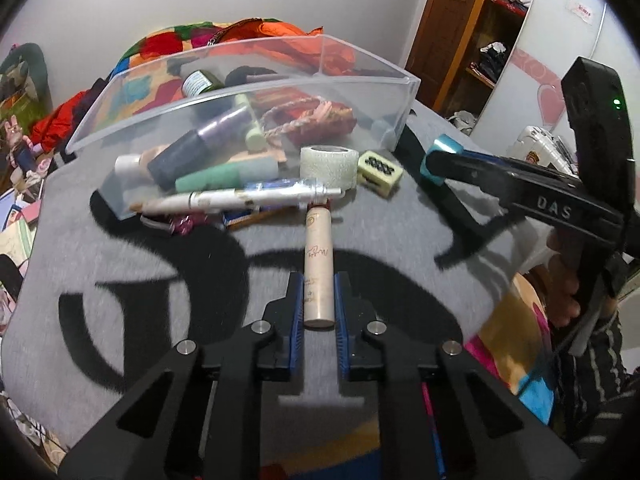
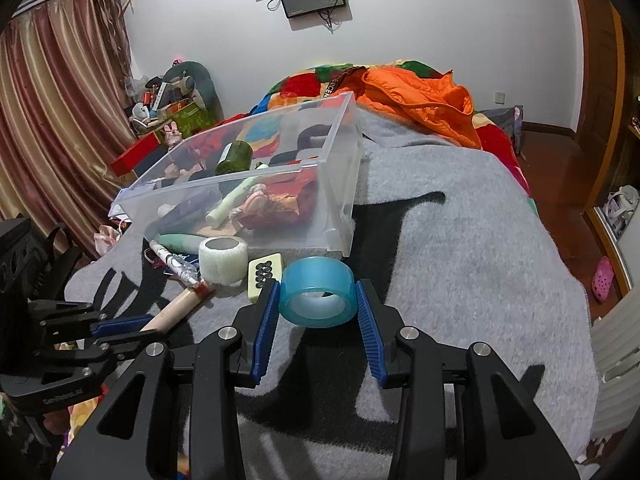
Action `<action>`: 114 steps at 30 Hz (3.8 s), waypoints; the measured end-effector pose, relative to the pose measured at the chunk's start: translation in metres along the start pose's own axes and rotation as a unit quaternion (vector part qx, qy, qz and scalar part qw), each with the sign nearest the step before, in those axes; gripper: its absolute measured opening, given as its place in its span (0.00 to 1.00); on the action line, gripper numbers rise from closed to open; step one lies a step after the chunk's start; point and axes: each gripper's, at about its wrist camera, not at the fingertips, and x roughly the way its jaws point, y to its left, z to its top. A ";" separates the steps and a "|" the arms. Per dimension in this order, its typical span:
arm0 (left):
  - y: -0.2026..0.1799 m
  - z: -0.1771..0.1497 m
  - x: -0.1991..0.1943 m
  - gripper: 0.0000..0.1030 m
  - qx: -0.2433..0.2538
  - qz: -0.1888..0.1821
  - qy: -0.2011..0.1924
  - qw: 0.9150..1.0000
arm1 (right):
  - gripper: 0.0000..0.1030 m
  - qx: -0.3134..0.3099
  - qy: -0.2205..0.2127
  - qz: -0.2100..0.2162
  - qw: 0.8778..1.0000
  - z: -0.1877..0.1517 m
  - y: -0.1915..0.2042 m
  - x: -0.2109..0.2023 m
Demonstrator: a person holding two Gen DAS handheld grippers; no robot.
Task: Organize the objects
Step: 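Grasp the beige red-capped tube with the left tool while the right tool grasps the blue tape, then carry the beige tube with the left tool into the box while the right tool drops the tape in, then withdraw both open tools toward the white pen and the mahjong tile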
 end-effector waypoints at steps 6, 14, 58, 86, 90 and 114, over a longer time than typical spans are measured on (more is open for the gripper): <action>0.001 0.011 0.008 0.15 0.004 0.003 0.006 1.000 | 0.34 -0.004 0.000 0.003 1.000 -0.002 0.004 -0.004; -0.009 0.023 0.022 0.14 0.032 0.027 -0.007 0.999 | 0.34 -0.010 -0.013 0.002 1.000 0.002 0.012 -0.015; 0.065 0.100 -0.052 0.14 -0.043 0.057 -0.139 0.988 | 0.34 -0.074 -0.061 0.015 0.995 0.085 0.067 0.009; 0.063 0.125 0.008 0.36 -0.025 0.047 -0.096 0.994 | 0.36 -0.079 -0.015 0.007 0.997 0.085 0.058 0.049; 0.060 0.122 -0.003 0.51 -0.026 0.052 -0.109 0.992 | 0.44 -0.078 -0.026 0.002 0.997 0.083 0.057 0.039; 0.077 0.059 -0.050 0.87 -0.067 0.095 -0.104 0.988 | 0.61 -0.067 -0.048 -0.033 0.996 0.048 0.042 -0.014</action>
